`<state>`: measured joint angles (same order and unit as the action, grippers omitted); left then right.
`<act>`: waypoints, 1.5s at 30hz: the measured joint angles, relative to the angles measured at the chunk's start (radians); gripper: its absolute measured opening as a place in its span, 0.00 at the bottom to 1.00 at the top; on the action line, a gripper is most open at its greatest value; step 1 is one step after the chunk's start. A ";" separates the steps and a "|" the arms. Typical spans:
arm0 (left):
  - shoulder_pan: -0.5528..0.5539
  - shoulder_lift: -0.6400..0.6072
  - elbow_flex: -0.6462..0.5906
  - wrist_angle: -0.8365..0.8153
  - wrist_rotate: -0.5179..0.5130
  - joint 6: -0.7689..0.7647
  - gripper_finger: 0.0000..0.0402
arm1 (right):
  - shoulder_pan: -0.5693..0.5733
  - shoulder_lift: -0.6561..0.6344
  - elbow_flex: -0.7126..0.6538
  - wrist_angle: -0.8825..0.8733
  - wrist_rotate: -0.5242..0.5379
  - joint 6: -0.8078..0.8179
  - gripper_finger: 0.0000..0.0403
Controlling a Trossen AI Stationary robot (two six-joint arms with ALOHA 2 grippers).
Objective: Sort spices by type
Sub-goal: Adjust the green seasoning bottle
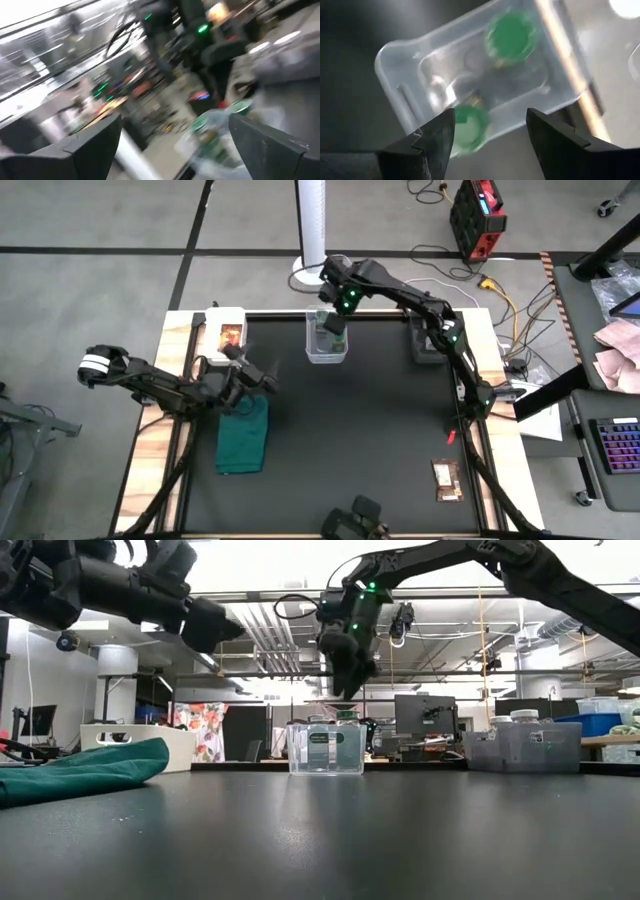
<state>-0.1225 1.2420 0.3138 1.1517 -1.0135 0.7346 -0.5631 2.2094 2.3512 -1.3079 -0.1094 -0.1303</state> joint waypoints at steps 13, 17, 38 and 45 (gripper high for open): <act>-0.009 0.000 0.001 -0.059 0.106 -0.064 0.87 | 0.128 -0.019 -0.001 -0.226 0.334 0.328 0.41; -0.009 0.000 0.000 -0.072 0.104 -0.067 0.87 | 0.132 -0.021 -0.015 -0.256 0.449 0.363 0.20; -0.010 0.000 0.000 -0.100 0.028 -0.074 0.87 | 0.184 -0.015 -0.147 -0.113 0.421 0.374 0.02; -0.010 0.000 0.000 -0.100 0.028 -0.075 0.87 | 0.201 -0.015 -0.149 -0.107 0.413 0.393 0.02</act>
<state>-0.1322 1.2423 0.3141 1.0515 -0.9855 0.6601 -0.3625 2.1941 2.2024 -1.4144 0.3038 0.2623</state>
